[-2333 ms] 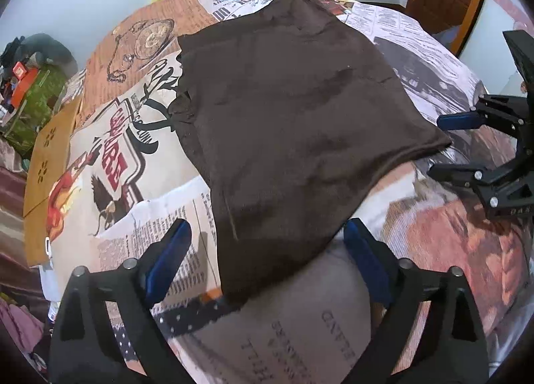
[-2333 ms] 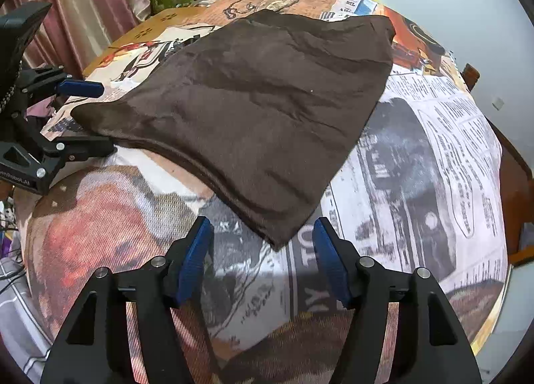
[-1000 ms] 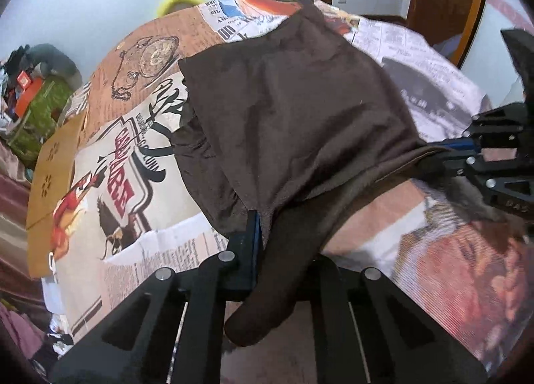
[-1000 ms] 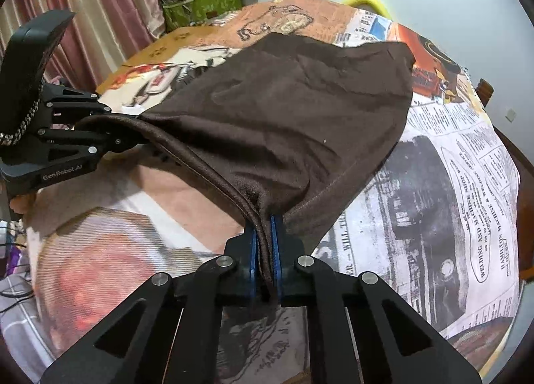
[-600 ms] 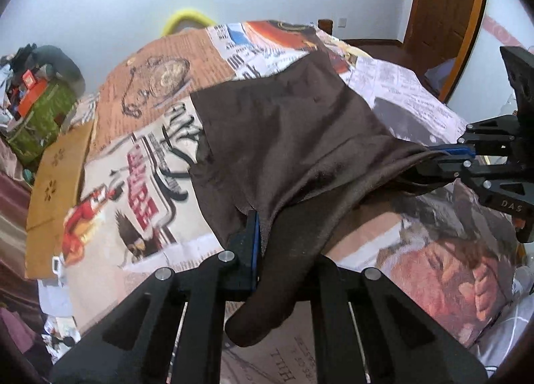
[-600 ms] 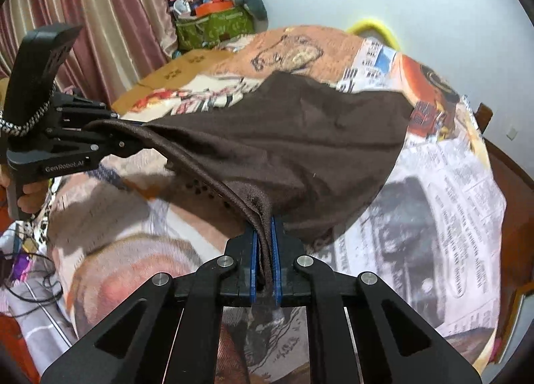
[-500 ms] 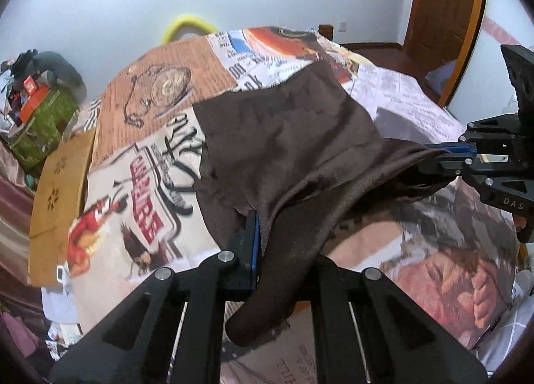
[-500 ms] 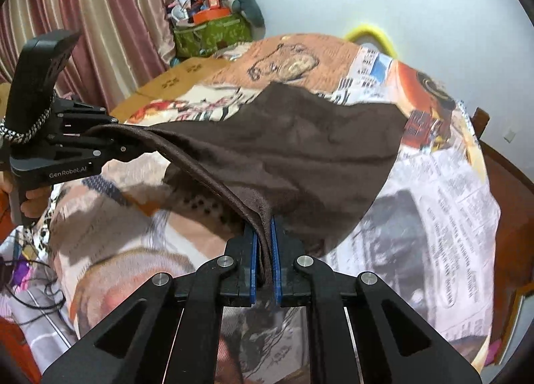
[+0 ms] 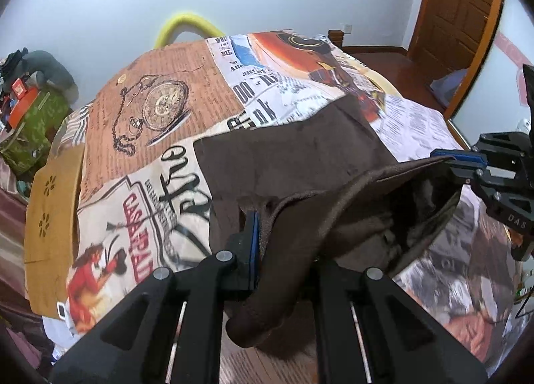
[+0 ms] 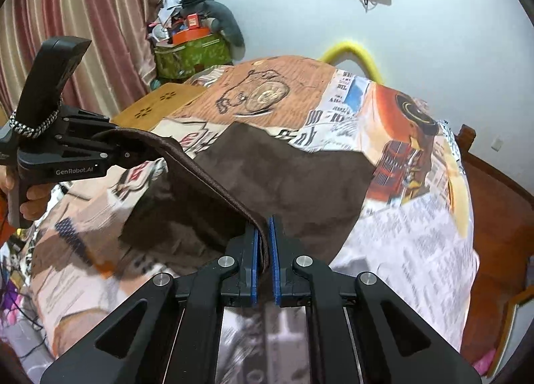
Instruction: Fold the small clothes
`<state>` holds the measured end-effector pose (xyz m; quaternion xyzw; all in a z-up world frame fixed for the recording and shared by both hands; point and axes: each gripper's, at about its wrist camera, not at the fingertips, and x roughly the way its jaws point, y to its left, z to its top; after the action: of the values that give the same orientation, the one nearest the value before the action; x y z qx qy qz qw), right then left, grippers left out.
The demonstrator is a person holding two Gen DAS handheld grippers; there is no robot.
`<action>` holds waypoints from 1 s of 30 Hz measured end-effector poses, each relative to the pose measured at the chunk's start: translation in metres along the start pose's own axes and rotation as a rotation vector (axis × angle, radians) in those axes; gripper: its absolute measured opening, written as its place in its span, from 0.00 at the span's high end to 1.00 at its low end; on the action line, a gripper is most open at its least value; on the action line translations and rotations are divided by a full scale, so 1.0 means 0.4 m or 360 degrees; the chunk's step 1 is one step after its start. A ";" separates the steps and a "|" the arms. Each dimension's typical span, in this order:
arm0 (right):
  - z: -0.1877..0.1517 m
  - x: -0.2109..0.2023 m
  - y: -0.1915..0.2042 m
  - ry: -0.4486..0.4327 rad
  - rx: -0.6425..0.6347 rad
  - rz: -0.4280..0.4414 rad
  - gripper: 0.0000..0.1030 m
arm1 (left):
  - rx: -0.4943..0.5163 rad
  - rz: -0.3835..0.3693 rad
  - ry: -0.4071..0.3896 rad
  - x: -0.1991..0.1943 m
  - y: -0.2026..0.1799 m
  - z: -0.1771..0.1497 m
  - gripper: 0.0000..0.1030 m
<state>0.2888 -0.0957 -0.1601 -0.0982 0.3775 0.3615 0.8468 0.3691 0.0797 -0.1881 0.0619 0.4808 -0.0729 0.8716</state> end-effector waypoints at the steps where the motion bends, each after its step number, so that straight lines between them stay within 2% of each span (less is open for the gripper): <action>1: 0.008 0.012 -0.011 0.0003 0.0004 -0.0004 0.94 | 0.0000 0.0000 0.0005 0.013 0.004 0.012 0.89; 5: 0.030 0.060 -0.060 0.0013 0.0034 -0.0022 0.94 | -0.0001 0.0012 0.0041 0.088 0.022 0.063 0.87; 11: 0.047 0.145 -0.130 0.0066 0.0081 -0.0046 0.94 | -0.0142 -0.0019 0.0133 0.218 0.080 0.117 0.76; 15: 0.041 0.194 -0.173 0.0101 0.0152 -0.0059 0.94 | -0.0212 0.0078 0.0181 0.290 0.120 0.130 0.53; 17: 0.034 0.209 -0.190 0.0119 0.0195 -0.0058 0.94 | -0.0240 0.0108 0.0187 0.303 0.140 0.126 0.47; 22: 0.017 0.221 -0.217 0.0135 0.0285 -0.0018 0.94 | -0.0230 0.0143 0.0126 0.255 0.164 0.106 0.38; 27: 0.034 0.179 -0.222 0.0085 0.0367 0.0023 0.93 | -0.0162 0.0140 0.0056 0.148 0.148 0.063 0.33; 30: 0.048 0.135 -0.217 0.0033 0.0394 0.0029 0.79 | -0.0115 0.0084 0.0036 0.078 0.113 0.010 0.29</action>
<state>0.3838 -0.1208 -0.1944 0.0068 0.4290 0.3187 0.8452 0.3973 0.1211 -0.2108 0.0438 0.4911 -0.0318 0.8694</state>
